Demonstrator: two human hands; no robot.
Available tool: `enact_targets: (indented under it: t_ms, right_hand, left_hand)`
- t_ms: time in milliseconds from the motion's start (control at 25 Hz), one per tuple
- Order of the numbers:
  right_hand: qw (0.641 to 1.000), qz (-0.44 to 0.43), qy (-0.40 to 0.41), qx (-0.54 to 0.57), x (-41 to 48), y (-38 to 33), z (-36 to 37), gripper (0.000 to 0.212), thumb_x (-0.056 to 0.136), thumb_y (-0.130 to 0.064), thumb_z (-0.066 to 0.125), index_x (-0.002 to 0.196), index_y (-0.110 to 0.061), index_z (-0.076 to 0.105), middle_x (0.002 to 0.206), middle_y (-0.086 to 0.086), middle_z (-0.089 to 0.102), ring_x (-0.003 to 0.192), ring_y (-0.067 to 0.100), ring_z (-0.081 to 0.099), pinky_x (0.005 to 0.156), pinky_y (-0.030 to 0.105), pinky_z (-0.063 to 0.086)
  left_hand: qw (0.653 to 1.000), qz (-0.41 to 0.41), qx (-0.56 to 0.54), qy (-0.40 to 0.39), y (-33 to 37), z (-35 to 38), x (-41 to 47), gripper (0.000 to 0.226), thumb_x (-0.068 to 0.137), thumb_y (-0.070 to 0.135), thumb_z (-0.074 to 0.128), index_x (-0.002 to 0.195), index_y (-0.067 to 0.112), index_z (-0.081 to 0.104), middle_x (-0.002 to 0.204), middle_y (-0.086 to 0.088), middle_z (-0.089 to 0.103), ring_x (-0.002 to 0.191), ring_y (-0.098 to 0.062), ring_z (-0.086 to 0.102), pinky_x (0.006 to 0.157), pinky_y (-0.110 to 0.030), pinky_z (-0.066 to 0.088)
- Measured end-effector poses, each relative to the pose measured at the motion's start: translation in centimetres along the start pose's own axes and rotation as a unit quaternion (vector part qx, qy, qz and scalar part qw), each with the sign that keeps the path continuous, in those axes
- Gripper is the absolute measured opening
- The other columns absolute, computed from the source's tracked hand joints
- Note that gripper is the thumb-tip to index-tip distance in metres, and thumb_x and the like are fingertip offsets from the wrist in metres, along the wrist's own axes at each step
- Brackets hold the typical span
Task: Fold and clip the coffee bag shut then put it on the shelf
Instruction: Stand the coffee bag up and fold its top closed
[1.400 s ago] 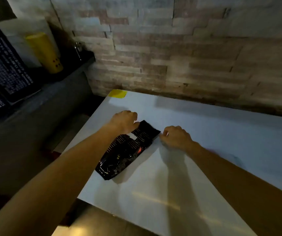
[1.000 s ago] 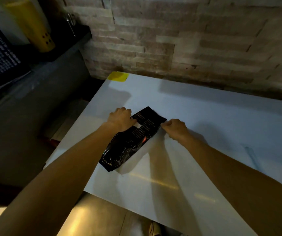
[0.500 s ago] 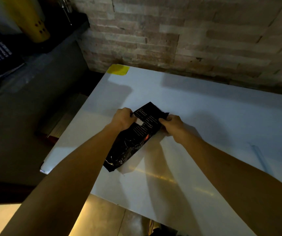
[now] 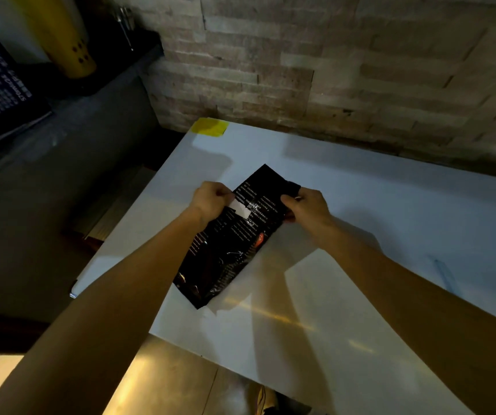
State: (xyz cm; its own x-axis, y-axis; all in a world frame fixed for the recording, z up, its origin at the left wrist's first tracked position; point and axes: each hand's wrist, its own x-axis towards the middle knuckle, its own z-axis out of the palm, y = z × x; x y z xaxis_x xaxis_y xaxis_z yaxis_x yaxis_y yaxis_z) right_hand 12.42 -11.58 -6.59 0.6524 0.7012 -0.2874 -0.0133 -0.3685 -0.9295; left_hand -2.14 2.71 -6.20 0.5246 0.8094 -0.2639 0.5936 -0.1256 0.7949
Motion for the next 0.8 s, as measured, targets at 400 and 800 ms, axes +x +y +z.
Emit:
enact_targets:
  t_ms: [400, 800]
  right_hand:
    - [0.985, -0.154, 0.002, -0.078, -3.5, -5.8, -4.4, 0.019, 0.086, -0.014, 0.059, 0.102, -0.006, 0.066, 0.087, 0.012, 0.069, 0.070, 0.020, 0.066, 0.060, 0.027, 0.059]
    - [0.957, -0.239, 0.009, -0.166, -8.6, -7.3, -7.9, 0.019, 0.084, -0.013, 0.058, 0.079, 0.004, 0.061, 0.075, 0.024, 0.069, 0.062, 0.030, 0.068, 0.064, 0.047, 0.058]
  left_hand:
    - [0.976, 0.047, -0.206, -0.061, 3.7, -0.3, -4.0, 0.014, 0.091, 0.006, 0.050, 0.082, 0.006, 0.060, 0.084, -0.011, 0.059, 0.079, -0.021, 0.057, 0.079, -0.033, 0.050]
    - [0.980, 0.124, -0.154, -0.003, 6.6, 3.1, -6.5, 0.010, 0.090, 0.007, 0.052, 0.085, 0.008, 0.061, 0.083, -0.013, 0.064, 0.074, -0.023, 0.060, 0.075, -0.035, 0.051]
